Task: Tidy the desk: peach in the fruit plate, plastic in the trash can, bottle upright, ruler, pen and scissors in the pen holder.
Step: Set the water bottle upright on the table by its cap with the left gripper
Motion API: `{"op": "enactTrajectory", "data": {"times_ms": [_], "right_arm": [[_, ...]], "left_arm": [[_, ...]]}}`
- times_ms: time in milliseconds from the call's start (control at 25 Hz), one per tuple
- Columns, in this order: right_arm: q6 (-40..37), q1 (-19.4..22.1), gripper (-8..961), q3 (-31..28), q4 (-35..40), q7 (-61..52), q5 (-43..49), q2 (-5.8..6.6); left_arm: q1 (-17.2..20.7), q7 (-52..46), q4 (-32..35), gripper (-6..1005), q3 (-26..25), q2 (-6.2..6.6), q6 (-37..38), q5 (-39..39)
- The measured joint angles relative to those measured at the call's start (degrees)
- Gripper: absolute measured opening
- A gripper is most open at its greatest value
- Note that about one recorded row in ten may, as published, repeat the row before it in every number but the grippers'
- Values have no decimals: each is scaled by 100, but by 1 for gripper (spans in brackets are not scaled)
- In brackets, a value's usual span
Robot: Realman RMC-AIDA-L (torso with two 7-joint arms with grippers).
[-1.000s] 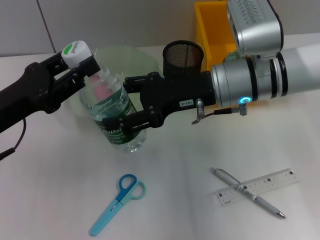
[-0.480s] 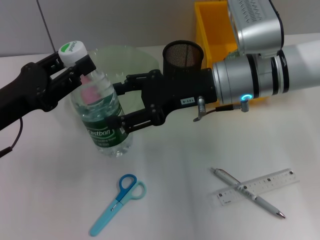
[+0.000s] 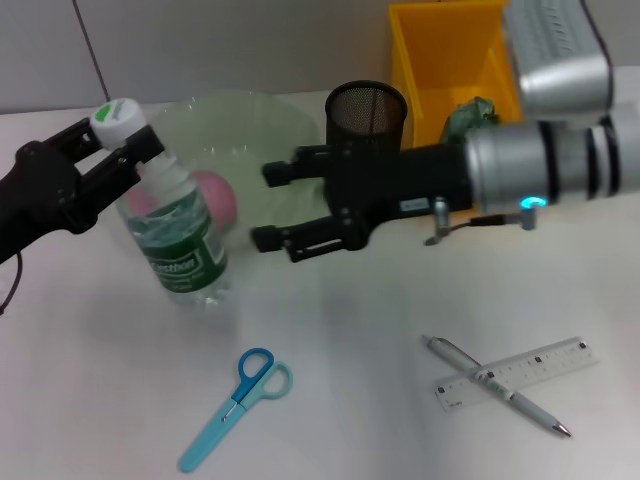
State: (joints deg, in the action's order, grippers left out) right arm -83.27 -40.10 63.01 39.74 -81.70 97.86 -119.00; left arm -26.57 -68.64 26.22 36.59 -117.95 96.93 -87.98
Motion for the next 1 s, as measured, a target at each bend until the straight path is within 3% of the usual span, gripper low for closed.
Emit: {"op": "enactTrajectory", "data": {"times_ms": [240, 440, 1000], "right_arm": [[22, 570, 826, -57, 308, 0, 172, 58], [287, 744, 825, -118, 309, -6, 426, 78], [333, 814, 824, -110, 299, -64, 742, 51]], "left_arm": [[262, 788, -38, 546, -197, -25, -307, 10], [314, 1219, -206, 553, -296, -37, -626, 17], [316, 1946, -452, 571, -355, -62, -1079, 90]]}}
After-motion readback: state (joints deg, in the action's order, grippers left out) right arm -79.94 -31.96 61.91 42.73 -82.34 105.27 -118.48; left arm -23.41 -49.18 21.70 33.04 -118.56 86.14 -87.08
